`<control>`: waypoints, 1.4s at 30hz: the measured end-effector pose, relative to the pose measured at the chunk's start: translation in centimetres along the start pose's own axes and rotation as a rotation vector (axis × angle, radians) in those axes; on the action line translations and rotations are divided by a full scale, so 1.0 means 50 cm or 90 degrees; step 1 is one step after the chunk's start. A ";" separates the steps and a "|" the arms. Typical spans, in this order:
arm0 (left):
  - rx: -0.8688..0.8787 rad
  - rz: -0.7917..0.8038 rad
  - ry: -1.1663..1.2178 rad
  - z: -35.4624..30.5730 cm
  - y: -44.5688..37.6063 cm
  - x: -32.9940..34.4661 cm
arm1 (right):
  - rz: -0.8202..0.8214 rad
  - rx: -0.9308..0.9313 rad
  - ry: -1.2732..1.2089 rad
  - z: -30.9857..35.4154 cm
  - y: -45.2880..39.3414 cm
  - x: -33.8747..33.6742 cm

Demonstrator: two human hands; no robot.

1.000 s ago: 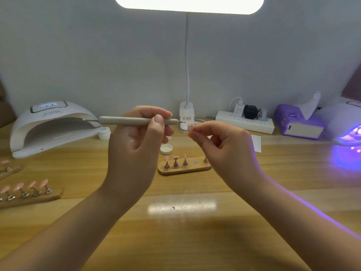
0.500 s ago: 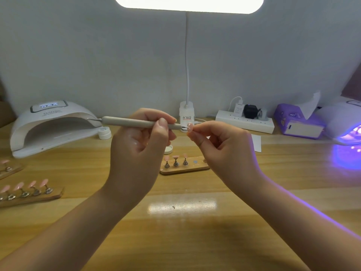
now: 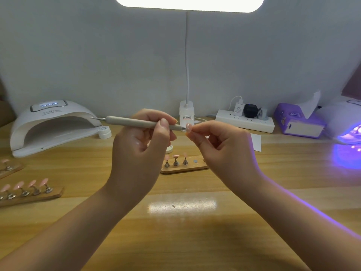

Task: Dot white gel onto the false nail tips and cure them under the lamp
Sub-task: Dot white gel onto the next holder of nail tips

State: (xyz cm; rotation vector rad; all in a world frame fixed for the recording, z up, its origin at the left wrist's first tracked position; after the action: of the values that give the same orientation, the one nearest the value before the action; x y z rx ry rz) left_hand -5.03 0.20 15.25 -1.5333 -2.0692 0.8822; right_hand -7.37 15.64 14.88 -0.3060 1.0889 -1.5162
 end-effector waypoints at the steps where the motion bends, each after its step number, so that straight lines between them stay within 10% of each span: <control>1: -0.001 -0.003 0.002 0.000 0.000 -0.001 | 0.000 0.000 0.000 0.000 0.000 0.000; 42: -0.020 -0.007 0.005 -0.008 0.002 0.001 | 0.000 0.015 -0.006 -0.006 0.001 0.001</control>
State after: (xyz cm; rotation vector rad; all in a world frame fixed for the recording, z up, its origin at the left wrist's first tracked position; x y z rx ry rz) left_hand -4.72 0.34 15.47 -1.5367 -2.0930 0.8418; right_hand -7.58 15.75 14.66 -0.2957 1.0629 -1.5251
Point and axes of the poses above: each hand's wrist, its own y-axis away from the middle knuckle, its own x-axis out of the palm, z = x × y, the point moved 9 cm from there along -y, towards the middle knuckle, and after that the axes turned 2 degrees about -z, right-handed, at the moved point
